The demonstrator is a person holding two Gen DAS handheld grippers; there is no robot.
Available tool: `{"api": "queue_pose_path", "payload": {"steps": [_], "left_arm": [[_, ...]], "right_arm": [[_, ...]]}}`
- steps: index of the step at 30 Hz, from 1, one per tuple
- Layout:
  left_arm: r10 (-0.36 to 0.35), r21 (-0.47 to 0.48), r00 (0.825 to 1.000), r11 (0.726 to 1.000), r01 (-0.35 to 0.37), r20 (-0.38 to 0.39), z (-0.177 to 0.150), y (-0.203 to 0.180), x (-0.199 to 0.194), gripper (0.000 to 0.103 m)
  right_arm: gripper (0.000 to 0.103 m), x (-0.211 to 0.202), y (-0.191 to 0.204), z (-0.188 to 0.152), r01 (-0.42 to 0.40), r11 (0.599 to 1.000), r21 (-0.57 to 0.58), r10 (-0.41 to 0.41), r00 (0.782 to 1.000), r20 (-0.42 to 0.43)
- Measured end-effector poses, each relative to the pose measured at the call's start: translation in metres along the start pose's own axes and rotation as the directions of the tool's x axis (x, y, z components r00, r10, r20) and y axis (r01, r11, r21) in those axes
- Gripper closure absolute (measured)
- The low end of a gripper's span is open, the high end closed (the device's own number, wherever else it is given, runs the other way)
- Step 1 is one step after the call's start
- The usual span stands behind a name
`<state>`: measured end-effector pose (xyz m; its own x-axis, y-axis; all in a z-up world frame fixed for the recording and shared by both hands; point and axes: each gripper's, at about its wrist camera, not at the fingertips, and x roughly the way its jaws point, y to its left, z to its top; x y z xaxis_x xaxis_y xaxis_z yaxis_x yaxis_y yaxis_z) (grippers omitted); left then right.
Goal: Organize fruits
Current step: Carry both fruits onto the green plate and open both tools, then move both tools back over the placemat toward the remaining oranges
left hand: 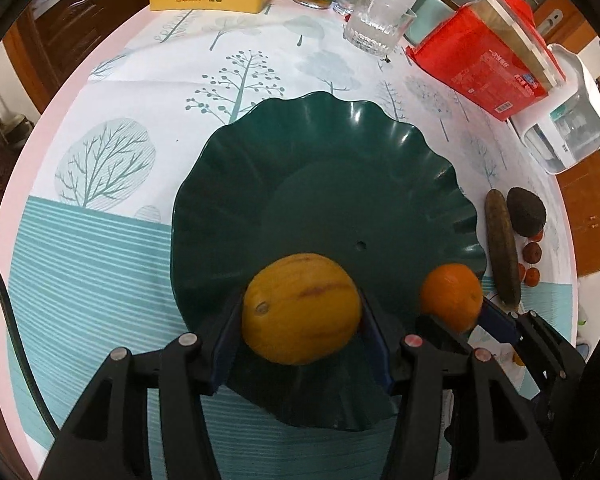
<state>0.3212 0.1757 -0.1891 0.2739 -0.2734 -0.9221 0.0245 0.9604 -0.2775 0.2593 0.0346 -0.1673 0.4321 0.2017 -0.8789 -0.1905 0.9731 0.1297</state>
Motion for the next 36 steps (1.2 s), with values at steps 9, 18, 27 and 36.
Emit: {"api": "queue_pose_path", "payload": {"steps": [9, 18, 27, 36], "left_arm": [[0.001, 0.038, 0.999, 0.999, -0.002, 0.045, 0.001, -0.008, -0.014, 0.04], [-0.01, 0.081, 0.992, 0.997, 0.0, 0.122, -0.006, -0.024, -0.046, 0.04], [-0.071, 0.133, 0.974, 0.99, 0.043, 0.213, -0.033, -0.054, -0.085, 0.031], [-0.076, 0.117, 0.968, 0.992, 0.049, 0.238, -0.079, -0.095, -0.104, 0.017]], "right_arm": [[0.049, -0.003, -0.003, 0.003, 0.009, 1.0, 0.022, -0.009, 1.0, 0.015], [0.043, -0.046, -0.007, -0.005, 0.019, 0.999, 0.044, -0.023, 0.995, 0.099], [0.043, -0.096, -0.022, -0.031, 0.039, 0.996, 0.084, -0.053, 0.983, 0.176], [0.043, -0.139, -0.05, -0.068, 0.033, 0.996, 0.087, -0.049, 0.98, 0.191]]}}
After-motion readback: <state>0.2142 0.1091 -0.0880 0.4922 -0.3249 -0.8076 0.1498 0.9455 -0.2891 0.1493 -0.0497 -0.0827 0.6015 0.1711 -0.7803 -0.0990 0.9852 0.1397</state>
